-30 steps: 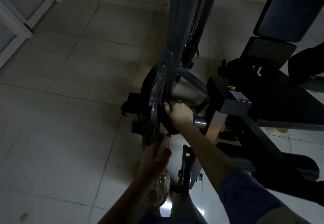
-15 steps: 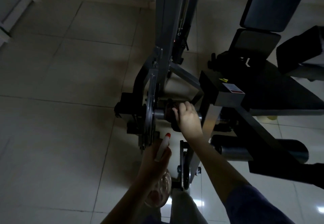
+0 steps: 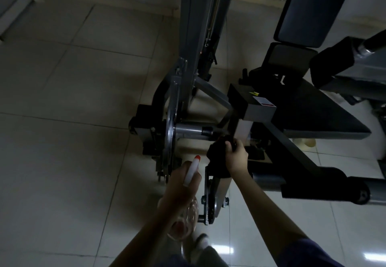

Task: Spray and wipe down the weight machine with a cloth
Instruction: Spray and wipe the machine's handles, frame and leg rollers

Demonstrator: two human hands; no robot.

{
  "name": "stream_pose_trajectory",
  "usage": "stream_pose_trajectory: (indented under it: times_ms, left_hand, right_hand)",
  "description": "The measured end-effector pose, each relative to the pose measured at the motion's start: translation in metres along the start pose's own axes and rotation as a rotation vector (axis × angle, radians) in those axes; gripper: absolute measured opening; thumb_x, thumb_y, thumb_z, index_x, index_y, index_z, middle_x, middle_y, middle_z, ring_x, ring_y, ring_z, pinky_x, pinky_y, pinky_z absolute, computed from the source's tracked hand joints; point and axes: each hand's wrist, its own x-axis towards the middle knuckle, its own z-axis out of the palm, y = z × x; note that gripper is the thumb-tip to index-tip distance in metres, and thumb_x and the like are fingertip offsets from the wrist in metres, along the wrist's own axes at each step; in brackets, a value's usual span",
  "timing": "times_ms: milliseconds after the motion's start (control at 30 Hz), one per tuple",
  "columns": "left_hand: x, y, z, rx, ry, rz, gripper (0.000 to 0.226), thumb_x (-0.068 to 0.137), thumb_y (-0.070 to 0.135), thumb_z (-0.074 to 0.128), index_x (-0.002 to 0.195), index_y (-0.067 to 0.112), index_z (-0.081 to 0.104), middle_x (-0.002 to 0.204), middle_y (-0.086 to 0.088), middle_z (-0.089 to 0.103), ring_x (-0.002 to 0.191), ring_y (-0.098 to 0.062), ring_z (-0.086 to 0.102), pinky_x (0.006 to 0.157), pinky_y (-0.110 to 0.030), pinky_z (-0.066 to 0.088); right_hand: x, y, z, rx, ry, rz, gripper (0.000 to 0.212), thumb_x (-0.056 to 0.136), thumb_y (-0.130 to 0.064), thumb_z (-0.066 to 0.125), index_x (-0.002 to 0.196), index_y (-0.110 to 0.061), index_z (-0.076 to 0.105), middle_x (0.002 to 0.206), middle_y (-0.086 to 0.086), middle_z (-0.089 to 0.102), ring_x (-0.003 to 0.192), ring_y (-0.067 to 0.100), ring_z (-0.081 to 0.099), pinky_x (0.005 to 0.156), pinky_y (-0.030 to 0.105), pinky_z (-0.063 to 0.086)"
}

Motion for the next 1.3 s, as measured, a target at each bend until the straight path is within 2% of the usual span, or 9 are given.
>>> stream_pose_trajectory:
  times_ms: [200,267,333,467,567,767,900,1100,1300]
  left_hand:
    - [-0.026,-0.022,0.036,0.067,0.029,0.007,0.037,0.092,0.025,0.041,0.118,0.005,0.059,0.065,0.012,0.050,0.055,-0.007,0.049,0.054,-0.027,0.046]
    - [-0.041,-0.026,0.054,0.060,0.017,0.037,0.024,0.092,0.020,0.043,0.097,0.007,0.062,0.057,0.006,0.047,0.047,-0.015,0.047,0.047,-0.027,0.042]
    - [-0.053,-0.030,0.070,0.057,0.023,0.014,0.021,0.090,0.023,0.041,0.098,0.019,0.060,0.065,-0.012,0.058,0.057,-0.028,0.057,0.051,-0.022,0.043]
    - [-0.082,-0.043,0.097,0.047,-0.011,0.031,0.071,0.085,0.053,0.027,0.110,-0.007,0.057,0.074,-0.017,0.062,0.063,-0.031,0.059,0.053,-0.021,0.043]
    - [-0.101,-0.072,0.117,-0.003,-0.027,-0.086,0.072,0.083,0.070,0.027,0.103,0.008,0.058,0.062,-0.009,0.056,0.051,-0.017,0.049,0.048,-0.024,0.040]
    - [-0.125,-0.136,0.142,-0.019,-0.049,-0.277,0.012,0.096,0.007,0.046,0.102,0.015,0.053,0.062,0.007,0.050,0.043,-0.001,0.046,0.046,-0.012,0.035]
    - [-0.141,-0.188,0.152,-0.025,-0.076,-0.322,0.007,0.094,0.007,0.051,0.090,0.012,0.054,0.062,0.003,0.052,0.047,-0.004,0.045,0.051,-0.017,0.039]
    - [-0.152,-0.254,0.169,-0.004,-0.164,-0.333,0.030,0.097,0.012,0.049,0.126,0.017,0.049,0.066,0.005,0.050,0.052,-0.002,0.049,0.052,-0.012,0.042]
    - [-0.157,-0.303,0.194,-0.011,-0.156,-0.419,0.018,0.094,0.011,0.050,0.108,0.001,0.058,0.059,0.003,0.047,0.043,-0.002,0.042,0.045,-0.011,0.037]
  right_hand:
    - [-0.022,0.060,-0.017,-0.008,-0.162,0.092,0.036,0.100,-0.021,0.043,0.132,-0.009,0.050,0.123,0.019,0.059,0.113,0.034,0.054,0.086,0.028,0.039]
    - [-0.034,0.085,-0.021,-0.022,-0.206,0.071,0.033,0.100,-0.017,0.042,0.129,-0.008,0.053,0.120,0.019,0.060,0.109,0.033,0.056,0.079,0.025,0.036]
    - [-0.044,0.110,-0.022,-0.046,-0.227,0.071,0.032,0.099,-0.017,0.042,0.126,-0.008,0.056,0.118,0.020,0.061,0.106,0.034,0.057,0.078,0.026,0.037]
    - [-0.062,0.150,-0.019,-0.047,-0.260,0.107,0.032,0.098,-0.018,0.044,0.128,-0.009,0.054,0.117,0.016,0.062,0.106,0.032,0.058,0.080,0.025,0.039]
    - [-0.070,0.172,-0.012,-0.003,-0.268,0.129,0.031,0.097,-0.017,0.045,0.125,-0.009,0.055,0.116,0.015,0.062,0.105,0.029,0.058,0.084,0.026,0.041]
    - [-0.082,0.211,0.020,0.009,-0.233,0.160,0.031,0.098,-0.018,0.043,0.125,-0.007,0.054,0.111,0.014,0.063,0.101,0.027,0.059,0.085,0.032,0.046]
    - [-0.097,0.232,0.043,0.032,-0.185,0.152,0.030,0.099,-0.018,0.044,0.126,-0.008,0.053,0.100,0.004,0.059,0.092,0.019,0.057,0.076,0.024,0.041]
    - [-0.117,0.264,0.082,0.105,-0.121,0.144,0.028,0.099,-0.019,0.044,0.124,-0.015,0.054,0.091,-0.010,0.057,0.085,0.005,0.056,0.079,0.022,0.041]
    - [-0.120,0.296,0.111,0.168,0.001,0.138,0.028,0.098,-0.020,0.045,0.124,-0.017,0.055,0.095,-0.014,0.058,0.089,0.000,0.055,0.076,0.011,0.039]
